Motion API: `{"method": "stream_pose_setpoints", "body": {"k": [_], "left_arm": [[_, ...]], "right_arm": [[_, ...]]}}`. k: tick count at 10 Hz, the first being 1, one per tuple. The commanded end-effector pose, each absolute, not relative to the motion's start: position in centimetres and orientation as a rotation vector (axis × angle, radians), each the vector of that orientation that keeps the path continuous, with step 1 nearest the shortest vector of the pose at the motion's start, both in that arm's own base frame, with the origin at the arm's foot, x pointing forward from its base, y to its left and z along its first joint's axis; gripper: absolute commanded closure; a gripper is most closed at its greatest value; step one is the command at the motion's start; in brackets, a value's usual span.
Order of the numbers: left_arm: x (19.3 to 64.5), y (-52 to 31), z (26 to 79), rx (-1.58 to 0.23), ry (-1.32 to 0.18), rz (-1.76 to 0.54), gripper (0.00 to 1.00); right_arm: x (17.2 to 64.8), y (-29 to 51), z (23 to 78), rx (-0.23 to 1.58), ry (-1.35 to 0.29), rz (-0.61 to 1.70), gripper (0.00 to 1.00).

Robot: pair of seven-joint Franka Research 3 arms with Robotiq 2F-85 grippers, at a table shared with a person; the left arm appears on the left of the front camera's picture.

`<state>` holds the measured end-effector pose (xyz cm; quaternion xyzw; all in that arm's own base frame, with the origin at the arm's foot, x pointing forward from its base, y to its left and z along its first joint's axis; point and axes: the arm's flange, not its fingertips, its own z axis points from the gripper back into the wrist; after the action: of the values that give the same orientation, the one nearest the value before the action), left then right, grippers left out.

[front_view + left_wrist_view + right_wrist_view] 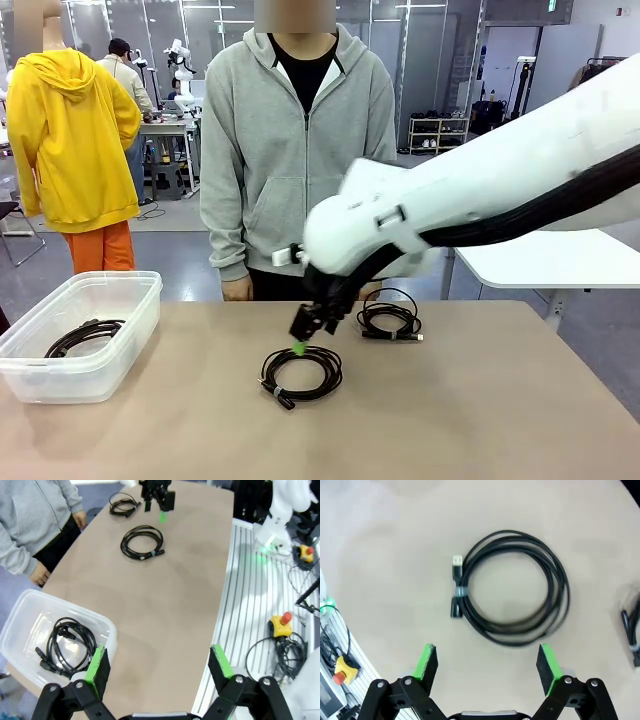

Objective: Organize and store the cables.
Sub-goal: Place the USB Extension Cable into the Organizing box.

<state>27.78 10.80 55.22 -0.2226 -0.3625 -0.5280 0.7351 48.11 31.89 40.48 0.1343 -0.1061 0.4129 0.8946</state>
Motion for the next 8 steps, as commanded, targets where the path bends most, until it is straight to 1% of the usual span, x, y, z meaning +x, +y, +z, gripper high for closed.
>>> {"method": "stream_pose_setpoints", "body": {"k": [1, 2, 3, 7, 8], "left_arm": [[28.0, 10.8, 55.4, -0.488, -0.808, -1.159, 0.00], [28.0, 10.8, 55.4, -0.488, -0.808, -1.159, 0.00], [28.0, 10.8, 55.4, -0.488, -0.808, -1.159, 0.00], [28.0, 10.8, 55.4, -0.488, -0.808, -1.159, 0.00], [28.0, 10.8, 55.4, -0.488, -0.808, -1.159, 0.00]], "right_arm": [[44.4, 23.9, 41.5, 0.374, -0.289, 0.875, 0.00], [43.3, 20.1, 42.2, 0.397, -0.316, 0.866, 0.00], [41.9, 16.4, 42.7, 0.459, -0.322, 0.908, 0.00], [38.4, -0.5, 42.2, 0.457, -0.474, 0.766, 0.00], [36.5, -4.6, 42.0, 0.448, -0.526, 0.725, 0.00]]}}
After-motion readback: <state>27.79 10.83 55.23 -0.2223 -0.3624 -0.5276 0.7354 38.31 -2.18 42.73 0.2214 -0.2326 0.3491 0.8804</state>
